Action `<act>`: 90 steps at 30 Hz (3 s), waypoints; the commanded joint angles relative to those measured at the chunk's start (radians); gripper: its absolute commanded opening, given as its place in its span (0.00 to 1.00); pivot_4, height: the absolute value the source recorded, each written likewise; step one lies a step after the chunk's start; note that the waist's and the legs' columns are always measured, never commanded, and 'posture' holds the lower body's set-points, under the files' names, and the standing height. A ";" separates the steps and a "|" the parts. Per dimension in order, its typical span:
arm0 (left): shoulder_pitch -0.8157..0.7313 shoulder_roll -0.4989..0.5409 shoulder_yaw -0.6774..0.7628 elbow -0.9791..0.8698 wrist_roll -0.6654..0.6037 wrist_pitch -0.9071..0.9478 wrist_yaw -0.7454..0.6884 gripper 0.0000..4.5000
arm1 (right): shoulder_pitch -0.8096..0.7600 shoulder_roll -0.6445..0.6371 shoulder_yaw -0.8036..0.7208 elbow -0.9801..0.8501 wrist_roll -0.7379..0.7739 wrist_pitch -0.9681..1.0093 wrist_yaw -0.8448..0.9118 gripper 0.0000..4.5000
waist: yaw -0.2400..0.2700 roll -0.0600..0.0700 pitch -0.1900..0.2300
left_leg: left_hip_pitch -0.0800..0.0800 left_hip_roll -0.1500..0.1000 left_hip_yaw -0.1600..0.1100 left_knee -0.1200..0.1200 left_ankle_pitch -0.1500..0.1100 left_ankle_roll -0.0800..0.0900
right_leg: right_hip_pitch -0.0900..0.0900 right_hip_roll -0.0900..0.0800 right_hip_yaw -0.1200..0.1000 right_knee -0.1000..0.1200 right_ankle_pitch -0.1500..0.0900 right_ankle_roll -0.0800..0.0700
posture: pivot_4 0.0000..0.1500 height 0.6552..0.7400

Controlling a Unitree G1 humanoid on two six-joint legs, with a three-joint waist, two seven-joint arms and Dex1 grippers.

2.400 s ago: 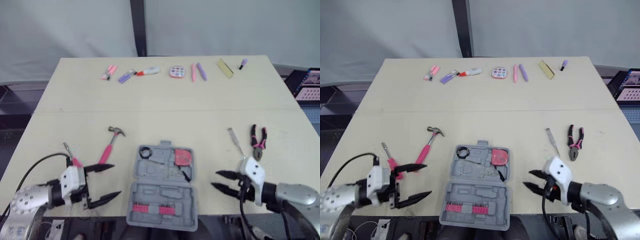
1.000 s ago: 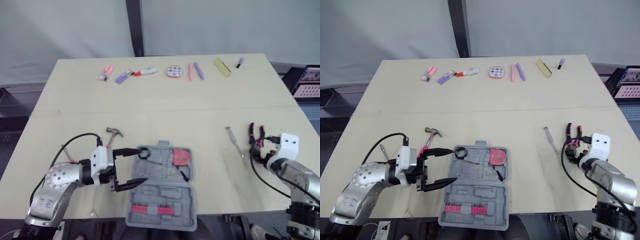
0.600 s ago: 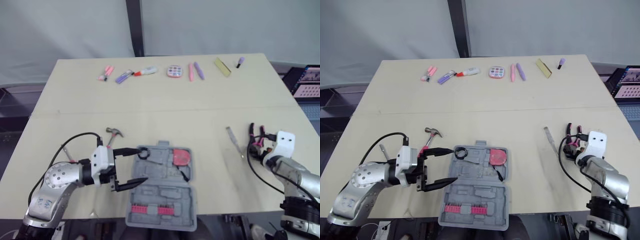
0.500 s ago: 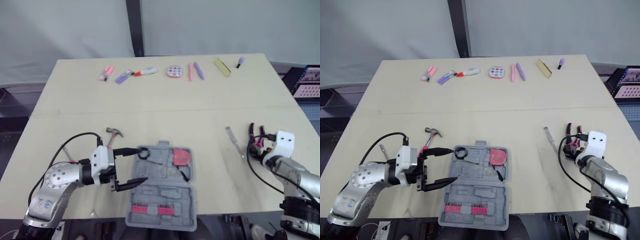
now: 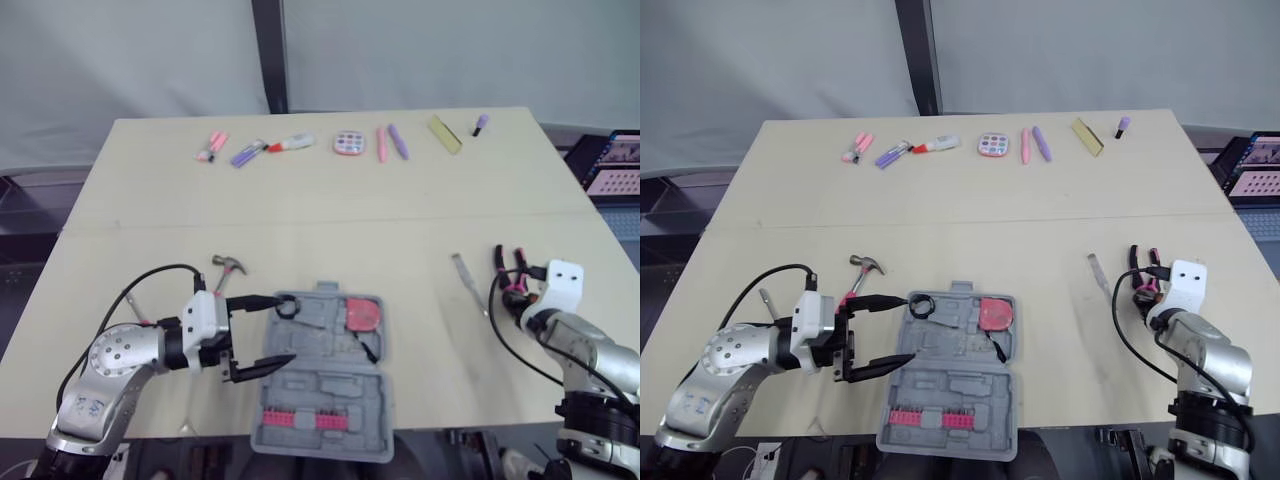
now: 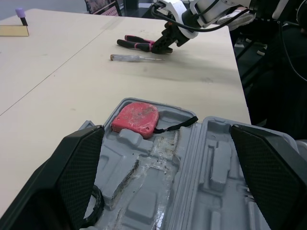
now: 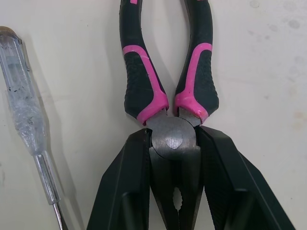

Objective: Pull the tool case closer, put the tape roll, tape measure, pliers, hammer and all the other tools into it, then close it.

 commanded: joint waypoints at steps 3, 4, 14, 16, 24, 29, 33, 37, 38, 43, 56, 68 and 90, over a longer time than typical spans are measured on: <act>-0.006 0.008 0.015 0.009 -0.012 -0.020 -0.028 1.00 | 0.009 -0.030 -0.032 -0.045 -0.006 0.005 -0.018 0.21 | 0.001 0.000 0.000 | 0.000 0.000 0.000 0.000 0.000 0.000 | 0.000 0.000 0.000 0.000 0.000 0.000 | 1.00 1.00; -0.010 0.009 0.016 0.016 -0.015 -0.021 -0.035 1.00 | 0.011 -0.037 -0.037 -0.064 0.000 0.011 -0.012 0.21 | 0.003 0.000 0.000 | 0.000 0.000 0.000 0.000 0.000 0.000 | 0.000 0.000 0.000 0.000 0.000 0.000 | 1.00 1.00; -0.042 0.011 0.034 0.080 -0.016 -0.056 -0.079 1.00 | 0.131 -0.251 0.045 -0.381 0.108 0.132 0.243 0.21 | 0.003 0.004 0.002 | -0.001 0.000 0.001 0.000 0.000 0.000 | -0.001 0.000 0.000 -0.001 0.000 0.000 | 1.00 1.00; -0.036 0.015 0.038 0.083 -0.023 -0.053 -0.088 1.00 | 0.156 -0.345 0.082 -0.451 0.144 0.138 0.351 0.21 | 0.003 0.004 0.002 | -0.001 0.000 0.002 0.000 0.000 0.000 | -0.001 0.000 0.000 -0.002 0.000 0.000 | 1.00 1.00; -0.018 0.038 0.073 0.100 -0.033 -0.054 -0.124 1.00 | 0.073 -0.577 0.254 -0.554 0.220 0.096 0.641 0.21 | 0.006 0.003 0.002 | -0.001 0.001 0.002 0.000 0.000 0.000 | 0.001 0.000 0.000 -0.005 0.000 0.000 | 1.00 1.00; 0.029 0.049 0.109 0.104 -0.028 -0.067 -0.126 1.00 | -0.080 -0.640 0.467 -0.594 0.216 0.107 0.764 0.21 | 0.005 0.003 0.002 | -0.002 0.002 0.001 -0.001 0.000 0.000 | 0.000 0.000 -0.001 -0.007 0.000 0.000 | 1.00 1.00; 0.068 0.050 0.141 0.126 -0.014 -0.084 -0.114 1.00 | -0.258 -0.591 0.629 -0.609 0.197 0.213 0.753 0.21 | 0.006 0.001 0.004 | -0.003 0.001 0.001 0.000 0.000 0.000 | -0.001 -0.001 -0.001 -0.008 0.000 0.000 | 1.00 1.00; 0.102 0.053 0.173 0.134 -0.014 -0.097 -0.111 1.00 | -0.390 -0.548 0.756 -0.634 0.201 0.283 0.776 0.21 | 0.007 0.000 0.004 | -0.003 0.001 0.000 0.000 0.000 0.000 | -0.003 -0.001 -0.001 -0.008 0.000 0.000 | 1.00 1.00; 0.107 0.054 0.179 0.133 -0.015 -0.097 -0.110 1.00 | -0.407 -0.541 0.773 -0.639 0.203 0.290 0.781 0.21 | 0.007 0.000 0.004 | -0.003 0.001 -0.001 0.000 0.000 0.000 | -0.003 -0.001 -0.001 -0.008 0.000 0.000 | 1.00 1.00; 0.149 0.061 0.211 0.122 -0.018 -0.100 -0.109 1.00 | -0.492 -0.506 0.880 -0.656 0.193 0.328 0.801 0.21 | 0.006 -0.001 0.004 | -0.003 0.000 -0.001 0.000 0.000 0.000 | -0.004 -0.002 -0.001 -0.007 0.000 0.000 | 1.00 1.00; 0.207 0.071 0.252 0.163 -0.005 -0.113 -0.104 1.00 | -0.618 -0.321 1.129 -0.530 0.067 0.242 0.818 0.21 | 0.001 -0.001 0.004 | -0.004 0.000 0.000 -0.001 0.000 0.000 | -0.009 -0.002 -0.001 -0.001 0.000 0.000 | 1.00 1.00; 0.276 0.080 0.279 0.158 0.009 -0.164 -0.131 1.00 | -0.640 -0.225 1.229 -0.415 -0.044 0.154 0.853 0.21 | -0.022 -0.002 0.004 | -0.004 0.000 -0.001 -0.002 0.000 0.000 | -0.012 -0.003 -0.001 0.002 0.000 0.000 | 1.00 1.00; 0.297 0.071 0.268 0.141 0.019 -0.177 -0.110 1.00 | -0.623 -0.118 1.255 -0.311 -0.155 0.084 0.903 0.21 | -0.022 -0.002 0.004 | -0.004 0.000 -0.001 -0.003 0.000 -0.001 | -0.014 -0.003 -0.002 0.004 0.000 0.000 | 1.00 1.00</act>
